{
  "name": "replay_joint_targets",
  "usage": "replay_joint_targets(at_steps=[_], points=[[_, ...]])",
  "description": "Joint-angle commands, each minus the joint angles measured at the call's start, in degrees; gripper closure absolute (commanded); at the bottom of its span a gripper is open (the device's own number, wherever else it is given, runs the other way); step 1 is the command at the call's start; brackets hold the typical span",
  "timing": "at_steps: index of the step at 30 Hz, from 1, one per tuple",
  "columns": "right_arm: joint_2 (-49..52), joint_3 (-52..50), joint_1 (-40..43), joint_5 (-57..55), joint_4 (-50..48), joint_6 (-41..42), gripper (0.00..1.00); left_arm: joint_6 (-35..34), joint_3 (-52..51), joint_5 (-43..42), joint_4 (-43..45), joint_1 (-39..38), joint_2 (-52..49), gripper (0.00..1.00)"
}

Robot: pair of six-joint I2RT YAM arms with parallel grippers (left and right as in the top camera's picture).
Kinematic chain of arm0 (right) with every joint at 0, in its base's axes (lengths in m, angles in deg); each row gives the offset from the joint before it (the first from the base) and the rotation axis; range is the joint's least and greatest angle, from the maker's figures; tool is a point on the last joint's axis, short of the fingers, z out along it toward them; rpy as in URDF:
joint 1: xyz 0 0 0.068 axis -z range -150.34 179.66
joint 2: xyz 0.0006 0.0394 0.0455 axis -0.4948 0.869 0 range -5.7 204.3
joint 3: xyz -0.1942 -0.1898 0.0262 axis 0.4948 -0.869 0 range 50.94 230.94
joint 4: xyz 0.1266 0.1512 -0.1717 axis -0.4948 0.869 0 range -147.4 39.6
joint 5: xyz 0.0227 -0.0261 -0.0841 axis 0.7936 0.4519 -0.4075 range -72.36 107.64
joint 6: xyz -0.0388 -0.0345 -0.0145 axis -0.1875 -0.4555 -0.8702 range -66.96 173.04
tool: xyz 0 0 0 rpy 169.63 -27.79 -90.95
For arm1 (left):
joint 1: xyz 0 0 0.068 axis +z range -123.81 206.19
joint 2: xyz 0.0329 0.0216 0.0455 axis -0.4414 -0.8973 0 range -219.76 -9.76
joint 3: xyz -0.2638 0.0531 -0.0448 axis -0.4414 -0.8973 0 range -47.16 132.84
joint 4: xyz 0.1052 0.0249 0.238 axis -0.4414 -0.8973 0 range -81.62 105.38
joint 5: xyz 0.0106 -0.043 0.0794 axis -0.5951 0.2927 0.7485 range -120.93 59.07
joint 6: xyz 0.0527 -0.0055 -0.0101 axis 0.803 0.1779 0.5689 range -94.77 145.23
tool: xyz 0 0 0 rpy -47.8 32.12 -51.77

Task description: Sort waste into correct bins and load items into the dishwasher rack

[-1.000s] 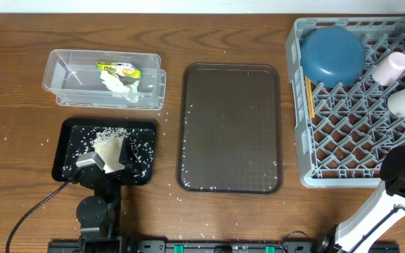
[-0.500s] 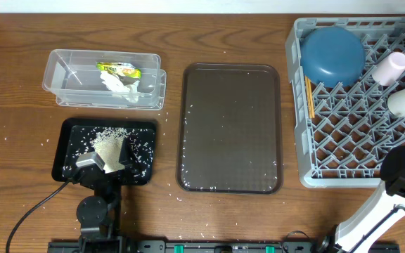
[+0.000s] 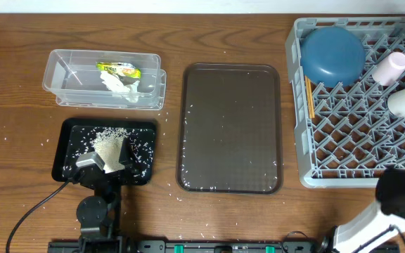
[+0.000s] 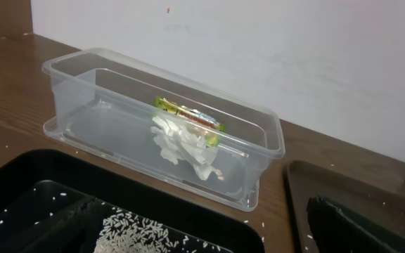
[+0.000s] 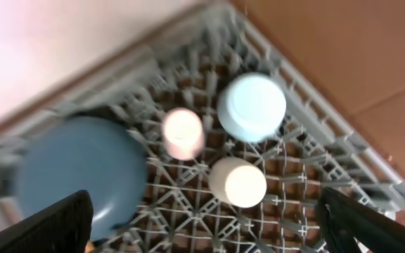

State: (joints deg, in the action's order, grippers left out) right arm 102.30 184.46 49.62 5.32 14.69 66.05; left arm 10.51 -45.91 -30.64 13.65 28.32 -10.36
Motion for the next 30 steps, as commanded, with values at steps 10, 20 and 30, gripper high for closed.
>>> replay_joint_targets(at_steps=[10,20,30], points=[[-24.41,0.57,-3.13,-0.28,-0.02,0.22,0.01,1.18,-1.03,0.31,-2.45,-0.24,0.37,0.05],[-34.49,0.57,-3.13,-0.83,1.05,0.13,0.01,1.18,-1.03,0.31,-2.45,-0.24,0.37,0.05],[-37.59,-0.66,-5.18,6.91,12.48,0.31,0.01,1.18,-1.03,0.31,-2.45,-0.24,0.37,0.05]])
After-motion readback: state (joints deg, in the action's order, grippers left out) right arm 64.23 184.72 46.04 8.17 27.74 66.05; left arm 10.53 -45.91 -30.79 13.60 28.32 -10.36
